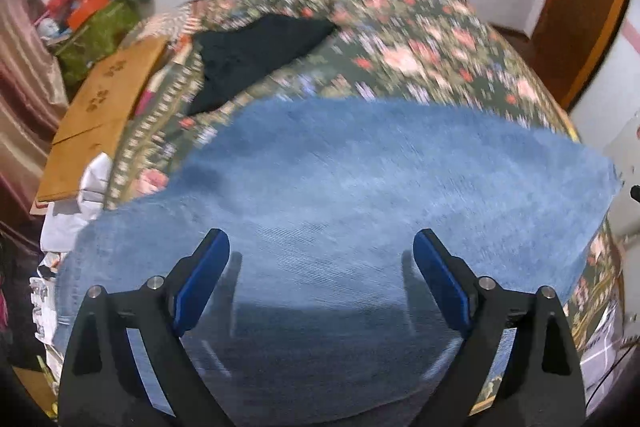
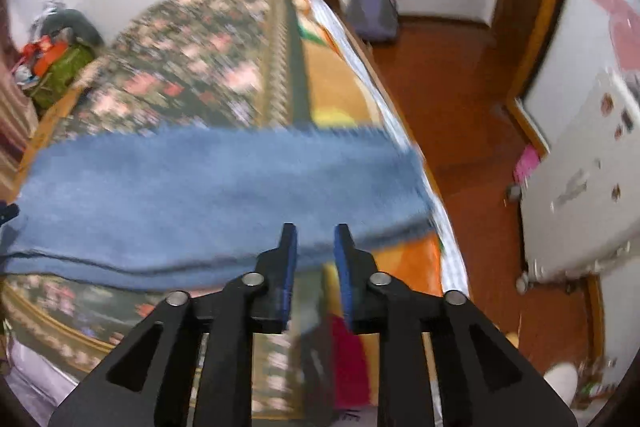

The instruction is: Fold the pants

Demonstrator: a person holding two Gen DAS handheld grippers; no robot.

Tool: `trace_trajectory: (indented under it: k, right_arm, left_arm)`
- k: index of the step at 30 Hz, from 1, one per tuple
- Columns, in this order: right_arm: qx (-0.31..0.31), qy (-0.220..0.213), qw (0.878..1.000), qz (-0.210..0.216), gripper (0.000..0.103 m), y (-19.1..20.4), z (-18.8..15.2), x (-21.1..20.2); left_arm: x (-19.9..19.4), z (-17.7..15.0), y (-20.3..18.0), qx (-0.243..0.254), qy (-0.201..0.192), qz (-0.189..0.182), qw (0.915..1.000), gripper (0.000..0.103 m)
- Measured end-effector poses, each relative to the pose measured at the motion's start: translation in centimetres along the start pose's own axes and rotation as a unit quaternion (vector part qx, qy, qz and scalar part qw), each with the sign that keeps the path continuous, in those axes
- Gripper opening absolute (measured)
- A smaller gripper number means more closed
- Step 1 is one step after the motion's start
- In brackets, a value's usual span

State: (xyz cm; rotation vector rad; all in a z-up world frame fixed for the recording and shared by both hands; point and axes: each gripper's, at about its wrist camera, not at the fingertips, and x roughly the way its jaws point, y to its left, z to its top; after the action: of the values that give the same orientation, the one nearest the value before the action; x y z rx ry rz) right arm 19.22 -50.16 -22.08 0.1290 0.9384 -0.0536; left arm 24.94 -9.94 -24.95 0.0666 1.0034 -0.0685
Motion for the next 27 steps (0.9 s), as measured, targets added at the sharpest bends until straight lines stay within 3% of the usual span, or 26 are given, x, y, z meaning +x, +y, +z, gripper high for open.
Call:
trace_trajectory:
  k: [6,10,18,23,27]
  right_arm:
    - [-0.065,-0.056,0.995,0.054,0.035,8.1,3.2,-2.1]
    - [-0.112,-0.071,0.986,0.105,0.037,14.9,4.3,-1.7]
    - [-0.192,-0.051,0.965,0.171,0.039,27.7,5.1,1.8]
    - [-0.230,-0.020,0.954,0.191,0.039,34.5,5.4,4.9]
    - [-0.250,0.006,0.948,0.197,0.039,38.1,5.9,7.5]
  left_arm:
    - [-3.9,1.2,6.7,-0.041,-0.049,0.022,0.9977,0.094]
    - [-5.1,0.7,12.7,-0.062,-0.056,0.063,0.9945,0.094]
    - [-3.0,-2.5,24.5,-0.122,-0.021,0.086,0.9886,0.094]
    - [0.8,-4.5,30.4,-0.164,0.025,0.066,0.9840,0.094]
    - [3.0,-5.8,32.3,-0.179,0.045,0.038,0.9821,0.094]
